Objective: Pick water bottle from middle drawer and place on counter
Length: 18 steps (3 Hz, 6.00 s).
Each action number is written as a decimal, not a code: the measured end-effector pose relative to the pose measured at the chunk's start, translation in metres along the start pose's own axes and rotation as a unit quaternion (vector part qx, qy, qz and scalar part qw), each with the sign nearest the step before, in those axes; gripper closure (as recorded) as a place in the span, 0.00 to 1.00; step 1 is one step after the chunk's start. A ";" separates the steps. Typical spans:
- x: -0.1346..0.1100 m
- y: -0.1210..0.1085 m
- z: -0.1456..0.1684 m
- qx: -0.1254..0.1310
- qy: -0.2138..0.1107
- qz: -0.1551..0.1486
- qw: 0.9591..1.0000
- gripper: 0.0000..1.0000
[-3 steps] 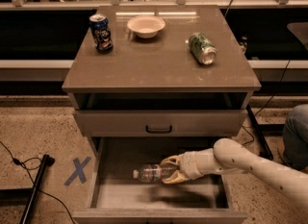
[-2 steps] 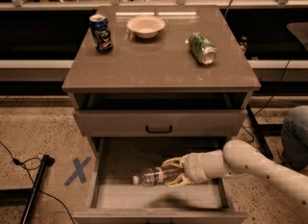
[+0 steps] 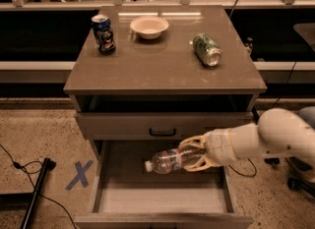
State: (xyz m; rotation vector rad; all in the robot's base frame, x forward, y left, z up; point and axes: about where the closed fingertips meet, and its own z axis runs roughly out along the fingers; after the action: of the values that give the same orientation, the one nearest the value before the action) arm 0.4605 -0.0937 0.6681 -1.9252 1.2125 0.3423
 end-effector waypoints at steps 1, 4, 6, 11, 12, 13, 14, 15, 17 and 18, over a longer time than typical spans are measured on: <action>-0.026 -0.052 -0.057 -0.014 0.020 -0.018 1.000 1.00; -0.071 -0.225 -0.123 -0.050 0.045 -0.024 0.997 1.00; -0.082 -0.286 -0.099 -0.037 0.011 -0.012 0.999 1.00; -0.079 -0.310 -0.008 -0.067 -0.010 0.039 0.997 0.59; -0.080 -0.310 -0.005 -0.069 -0.011 0.039 0.997 0.36; -0.080 -0.310 -0.001 -0.070 -0.012 0.039 0.997 0.13; -0.080 -0.310 0.002 -0.072 -0.014 0.039 0.997 0.00; -0.080 -0.310 0.002 -0.072 -0.013 0.039 0.997 0.00; -0.077 -0.312 0.003 -0.065 0.018 0.045 0.997 0.00; -0.083 -0.314 -0.002 -0.056 0.026 0.038 0.997 0.00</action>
Offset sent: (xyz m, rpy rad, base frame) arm 0.0967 -0.0378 0.2354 -0.1353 -0.0306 0.0582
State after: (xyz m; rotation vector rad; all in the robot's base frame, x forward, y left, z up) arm 0.6847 0.0205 0.8739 -1.9982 1.3285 0.4109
